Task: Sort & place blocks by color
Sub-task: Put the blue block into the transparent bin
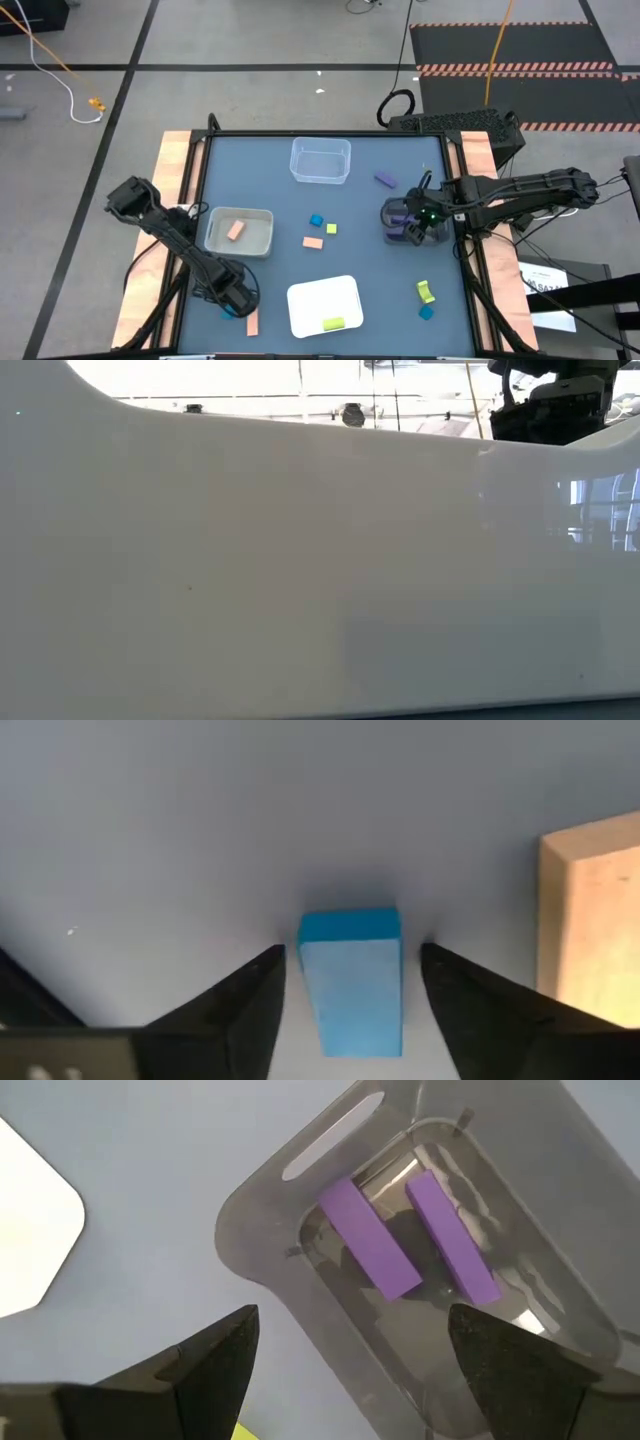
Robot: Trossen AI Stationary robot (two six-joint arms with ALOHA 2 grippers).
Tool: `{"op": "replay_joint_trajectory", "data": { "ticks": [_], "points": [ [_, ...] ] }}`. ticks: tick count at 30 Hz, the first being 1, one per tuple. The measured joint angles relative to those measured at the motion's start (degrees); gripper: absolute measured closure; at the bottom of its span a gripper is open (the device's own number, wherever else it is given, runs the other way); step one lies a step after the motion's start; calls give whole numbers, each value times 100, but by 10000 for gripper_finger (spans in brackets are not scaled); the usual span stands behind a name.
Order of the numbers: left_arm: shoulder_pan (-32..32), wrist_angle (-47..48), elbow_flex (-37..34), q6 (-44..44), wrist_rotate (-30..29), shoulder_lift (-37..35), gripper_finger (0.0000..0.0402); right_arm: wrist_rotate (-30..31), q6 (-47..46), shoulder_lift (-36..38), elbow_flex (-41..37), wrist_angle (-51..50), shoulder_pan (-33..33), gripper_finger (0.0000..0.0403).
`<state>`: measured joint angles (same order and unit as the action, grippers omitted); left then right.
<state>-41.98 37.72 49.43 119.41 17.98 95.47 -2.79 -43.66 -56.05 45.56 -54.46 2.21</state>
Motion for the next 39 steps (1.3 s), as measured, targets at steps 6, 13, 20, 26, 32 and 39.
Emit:
{"op": "replay_joint_trajectory", "data": {
  "ticks": [6,13,20,26,32,39],
  "points": [
    [66,-77,-11,-221,-10,-61,273,0,0,2,-2,-2,1,89],
    [94,-346,-24,-790,32,-510,275,0,0,0,-2,0,1,89],
    [397,-784,-24,-1668,-1291,-1626,275,0,-14,2,-2,115,1,89],
    [1445,-849,-17,-3234,-1912,-2071,275,230,-2,-1,-2,691,-1,89],
    [2737,-2416,-19,-5594,-1957,-2134,275,297,-2,0,-2,1414,-3,89],
    [3790,-4576,-17,-8657,-1960,-2137,275,595,-20,0,-2,2194,1,89]
  ]
}}
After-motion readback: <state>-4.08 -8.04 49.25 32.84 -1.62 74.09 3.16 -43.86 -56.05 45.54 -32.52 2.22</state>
